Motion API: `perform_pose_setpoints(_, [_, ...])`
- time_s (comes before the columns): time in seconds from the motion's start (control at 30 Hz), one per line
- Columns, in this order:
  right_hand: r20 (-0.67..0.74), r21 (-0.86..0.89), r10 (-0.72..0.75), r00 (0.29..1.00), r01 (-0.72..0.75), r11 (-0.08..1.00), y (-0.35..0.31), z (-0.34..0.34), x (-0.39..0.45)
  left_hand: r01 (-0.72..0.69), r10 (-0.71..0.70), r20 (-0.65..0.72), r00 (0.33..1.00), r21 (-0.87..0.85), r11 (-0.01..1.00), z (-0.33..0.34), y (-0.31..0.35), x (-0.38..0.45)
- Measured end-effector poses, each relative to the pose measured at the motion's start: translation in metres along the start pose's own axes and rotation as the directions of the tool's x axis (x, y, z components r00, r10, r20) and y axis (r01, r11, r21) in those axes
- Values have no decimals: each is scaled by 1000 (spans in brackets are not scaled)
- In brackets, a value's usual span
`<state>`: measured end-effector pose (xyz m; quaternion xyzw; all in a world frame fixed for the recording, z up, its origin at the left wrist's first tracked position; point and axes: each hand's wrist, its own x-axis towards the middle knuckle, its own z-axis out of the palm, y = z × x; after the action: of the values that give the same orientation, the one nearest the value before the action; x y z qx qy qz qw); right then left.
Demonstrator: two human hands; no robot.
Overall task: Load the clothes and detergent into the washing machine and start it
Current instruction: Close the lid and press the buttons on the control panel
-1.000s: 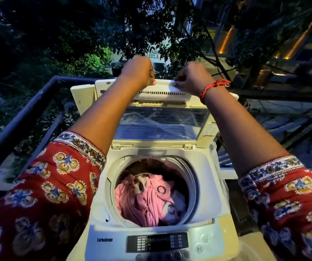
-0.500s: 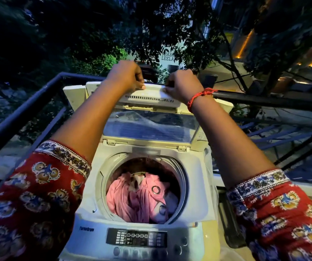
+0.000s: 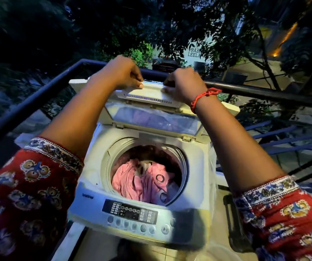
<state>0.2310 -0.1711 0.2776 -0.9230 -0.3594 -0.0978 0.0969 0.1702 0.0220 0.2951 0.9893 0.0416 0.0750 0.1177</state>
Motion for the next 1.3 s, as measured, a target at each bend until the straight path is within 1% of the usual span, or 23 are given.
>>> perform_pose_setpoints(0.23, [57, 3, -132, 990, 132, 991, -11, 9, -36, 10, -13, 33, 999, 73, 997, 15, 3, -42])
perform_pose_setpoints(0.37, [96, 62, -165, 982, 160, 985, -24, 15, -66, -9, 1, 103, 995, 74, 997, 25, 3, -70])
perform_pose_setpoints(0.5, [81, 5, -173, 982, 174, 985, -35, 31, -101, -54, 43, 141, 989, 75, 996, 37, -3, -96])
perform_pose_setpoints(0.6, [91, 78, -151, 984, 144, 987, -40, 43, -114, -89, 83, 112, 990, 46, 995, 46, -8, -111])
perform_pose_setpoints(0.67, [95, 115, -117, 989, 106, 988, -44, 49, -118, -111, 104, 110, 988, 63, 992, 52, -12, -117])
perform_pose_setpoints(0.8, [115, 198, -84, 990, 60, 978, -48, 57, -130, -110, 107, 213, 971, -1, 994, 67, -25, -125])
perform_pose_setpoints(0.97, [100, 219, -105, 989, 81, 972, -56, 77, -155, -179, 176, 262, 949, -11, 984, 91, -39, -149])
perform_pose_setpoints(1.1, [104, 207, -134, 986, 110, 972, -65, 95, -177, -259, 244, 244, 939, 30, 965, 114, -50, -169])
perform_pose_setpoints(1.2, [77, 213, -137, 988, 118, 970, -71, 100, -187, -258, 245, 235, 941, 29, 966, 123, -52, -180])
perform_pose_setpoints(1.3, [103, 261, -111, 988, 80, 962, -76, 105, -195, -249, 235, 232, 944, 34, 968, 128, -49, -194])
